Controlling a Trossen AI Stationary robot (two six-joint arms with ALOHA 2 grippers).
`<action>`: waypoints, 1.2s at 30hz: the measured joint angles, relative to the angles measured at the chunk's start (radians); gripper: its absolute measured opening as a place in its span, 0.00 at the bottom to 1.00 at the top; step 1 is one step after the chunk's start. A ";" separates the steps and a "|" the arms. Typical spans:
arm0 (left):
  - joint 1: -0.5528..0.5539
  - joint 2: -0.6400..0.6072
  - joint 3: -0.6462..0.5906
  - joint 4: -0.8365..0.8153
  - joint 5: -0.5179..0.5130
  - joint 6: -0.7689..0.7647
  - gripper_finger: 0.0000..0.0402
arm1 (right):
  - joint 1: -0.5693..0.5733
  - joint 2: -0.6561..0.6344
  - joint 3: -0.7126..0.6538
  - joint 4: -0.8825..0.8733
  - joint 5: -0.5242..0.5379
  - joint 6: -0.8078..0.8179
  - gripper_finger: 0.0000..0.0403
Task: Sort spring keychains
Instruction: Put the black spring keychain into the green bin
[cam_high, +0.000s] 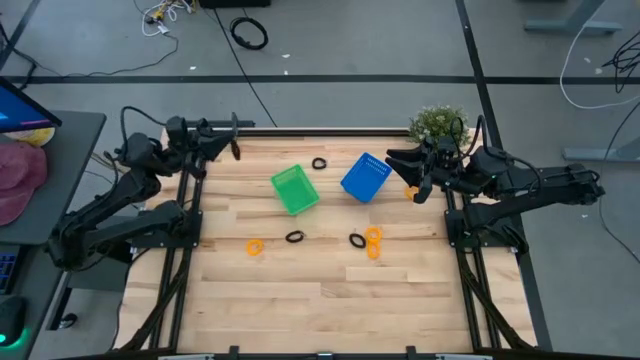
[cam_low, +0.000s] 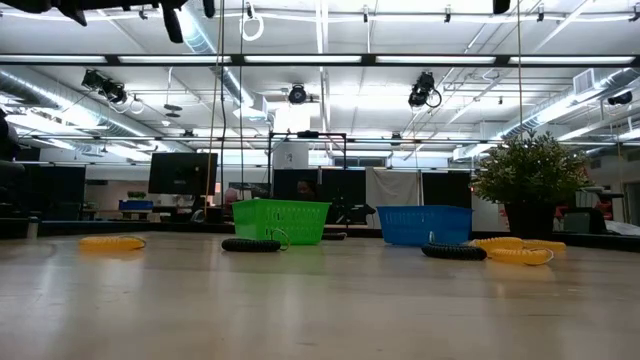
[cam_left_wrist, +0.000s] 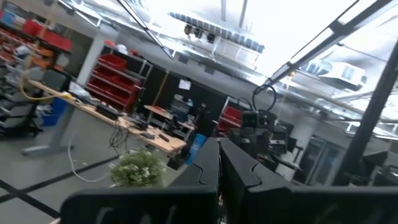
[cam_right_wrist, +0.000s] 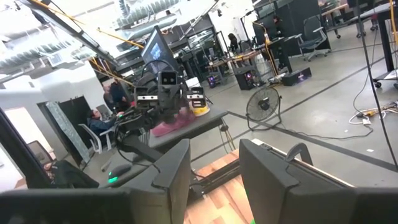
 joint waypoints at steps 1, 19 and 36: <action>-0.007 0.007 0.000 0.008 0.000 -0.003 0.00 | 0.000 0.000 0.000 0.000 0.000 0.001 0.35; -0.119 0.521 0.488 -0.066 0.133 0.224 0.00 | 0.000 0.000 0.000 0.000 0.000 0.001 0.35; -0.201 0.732 0.663 -0.380 -0.191 0.229 0.00 | 0.000 0.000 0.000 -0.003 0.000 0.000 0.35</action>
